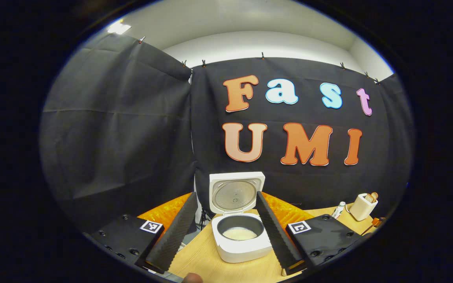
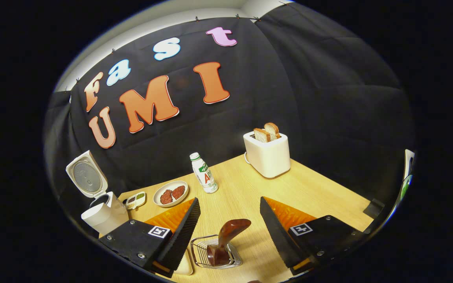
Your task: Close the left gripper, press the button to open the rice cooker; take a wooden spoon from the chopstick holder with the right hand, scoop a spoonful of rice and pour it into the rice cooker, then put the wooden spoon back into the chopstick holder.
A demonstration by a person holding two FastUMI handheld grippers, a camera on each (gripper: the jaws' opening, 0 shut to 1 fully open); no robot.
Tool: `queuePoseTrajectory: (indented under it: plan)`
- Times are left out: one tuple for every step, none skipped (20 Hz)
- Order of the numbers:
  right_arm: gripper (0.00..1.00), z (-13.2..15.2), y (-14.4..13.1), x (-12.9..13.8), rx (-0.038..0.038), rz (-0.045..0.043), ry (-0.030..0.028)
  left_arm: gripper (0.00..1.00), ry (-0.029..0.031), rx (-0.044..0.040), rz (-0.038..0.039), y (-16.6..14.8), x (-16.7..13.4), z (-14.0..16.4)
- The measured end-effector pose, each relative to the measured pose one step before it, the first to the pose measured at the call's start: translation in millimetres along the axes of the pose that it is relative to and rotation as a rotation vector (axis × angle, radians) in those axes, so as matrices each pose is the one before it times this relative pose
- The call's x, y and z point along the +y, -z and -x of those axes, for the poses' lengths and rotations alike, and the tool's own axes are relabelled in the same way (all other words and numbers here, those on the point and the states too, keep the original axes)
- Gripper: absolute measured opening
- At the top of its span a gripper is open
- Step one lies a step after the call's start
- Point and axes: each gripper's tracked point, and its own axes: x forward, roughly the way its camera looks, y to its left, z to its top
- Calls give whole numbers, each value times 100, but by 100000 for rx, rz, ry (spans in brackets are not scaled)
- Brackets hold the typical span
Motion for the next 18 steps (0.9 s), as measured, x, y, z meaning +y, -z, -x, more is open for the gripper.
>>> queuePoseTrajectory:
  plan:
    - [95,-441,706,-370,1958,-1861,712,100,-1063,171,534,-39,346,84]
    - [95,-405,801,-437,2116,-2136,966,100,-1219,245,246,140,581,92]
    - [95,-349,630,-4,2137,-2700,-293,100,-1348,191,286,77,380,77]
    - [95,-63,486,230,1317,-2926,-1265,100,-1105,45,44,-30,286,169]
    - [95,-88,521,195,1557,-2374,-1063,100,-1192,200,-194,47,363,38]
    - [95,-58,645,107,1952,-1650,-1333,100,-723,305,-250,218,291,111]
    - [95,-128,756,149,2328,-1136,-669,100,-305,314,-103,215,107,-13]
    - [93,-239,553,-160,1476,-1044,351,100,-205,807,-2,335,-25,-49]
    - [89,-157,219,-39,754,-1075,128,100,-84,896,171,328,1,-9]
    - [76,-63,288,-267,989,-14,1016,100,13,692,276,286,39,31]
    - [70,-217,308,-136,692,612,365,100,-144,589,151,335,9,-115]
    - [60,171,277,564,1346,-233,-1285,100,-553,536,-54,171,121,-124]
    - [55,-10,342,469,1388,-242,-1254,100,-433,547,36,152,192,-105]
    - [43,45,136,457,832,-173,-1483,100,-47,420,226,110,-25,-2]
    - [37,-181,-29,190,787,-1131,263,100,112,164,282,92,-42,-52]
    - [25,-68,-11,324,1109,-1052,-601,100,121,-44,74,-10,-74,-53]
    - [23,155,234,322,807,-152,75,100,-55,-110,-131,106,1,-13]
    - [18,-152,-174,-49,-873,1211,2044,100,31,-234,-154,-91,-18,-114]
